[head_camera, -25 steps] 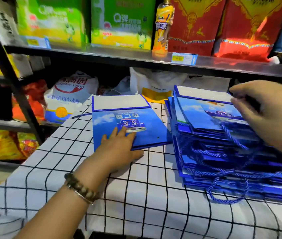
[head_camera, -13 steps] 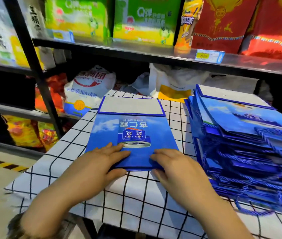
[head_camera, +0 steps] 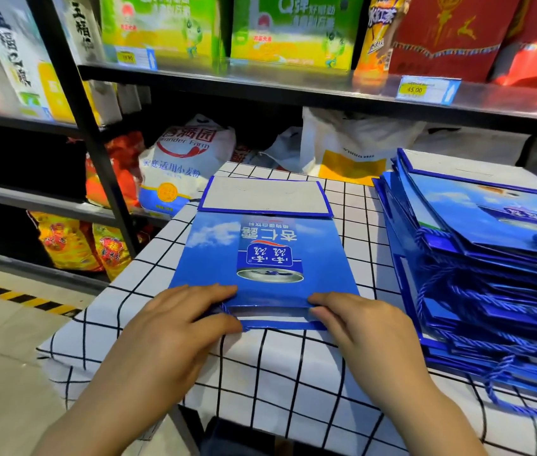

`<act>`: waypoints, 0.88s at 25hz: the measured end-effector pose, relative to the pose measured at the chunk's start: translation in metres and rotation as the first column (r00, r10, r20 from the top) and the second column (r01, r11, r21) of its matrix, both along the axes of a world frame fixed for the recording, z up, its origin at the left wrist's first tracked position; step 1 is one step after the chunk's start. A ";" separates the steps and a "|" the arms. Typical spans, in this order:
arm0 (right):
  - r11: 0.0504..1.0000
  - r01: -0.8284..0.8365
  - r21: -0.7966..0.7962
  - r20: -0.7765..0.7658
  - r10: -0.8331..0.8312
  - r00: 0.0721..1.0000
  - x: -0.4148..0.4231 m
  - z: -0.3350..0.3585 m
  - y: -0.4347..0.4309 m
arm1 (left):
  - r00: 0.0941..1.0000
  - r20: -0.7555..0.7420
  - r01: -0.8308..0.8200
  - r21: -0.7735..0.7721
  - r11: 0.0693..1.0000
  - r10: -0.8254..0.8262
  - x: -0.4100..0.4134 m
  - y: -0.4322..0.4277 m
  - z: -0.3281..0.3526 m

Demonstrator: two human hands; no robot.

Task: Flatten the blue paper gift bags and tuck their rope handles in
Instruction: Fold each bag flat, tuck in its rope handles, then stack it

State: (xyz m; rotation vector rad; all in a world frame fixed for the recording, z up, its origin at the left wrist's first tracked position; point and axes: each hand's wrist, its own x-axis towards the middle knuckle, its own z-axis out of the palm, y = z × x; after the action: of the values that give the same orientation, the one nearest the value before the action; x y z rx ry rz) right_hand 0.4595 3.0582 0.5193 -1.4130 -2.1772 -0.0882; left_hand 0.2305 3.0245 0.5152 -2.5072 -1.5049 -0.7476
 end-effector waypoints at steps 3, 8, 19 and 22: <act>0.999 0.015 0.033 -0.015 -0.015 1.000 -0.001 -0.001 0.001 | 1.000 -0.026 0.003 0.097 0.995 0.000 0.014 0.002 -0.002; 1.000 0.022 0.004 -0.071 -0.022 0.997 -0.002 -0.002 -0.001 | 0.997 0.076 0.025 0.009 1.000 -0.025 0.016 0.010 -0.002; 0.973 -0.229 -0.022 -0.262 0.215 0.941 -0.048 -0.009 -0.014 | 0.553 0.825 0.189 -0.258 0.947 0.115 0.031 0.002 0.010; 0.954 -0.276 -0.115 -0.431 0.202 0.879 -0.056 -0.005 -0.010 | 0.503 0.854 0.187 -0.254 0.949 0.129 0.033 0.000 0.011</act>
State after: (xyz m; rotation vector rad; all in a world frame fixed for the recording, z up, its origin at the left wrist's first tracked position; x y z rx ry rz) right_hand 0.4036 3.0482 0.5145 -1.1094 -2.0088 0.4654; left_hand 0.2636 3.0240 0.5263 -2.4337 -1.9417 -2.2069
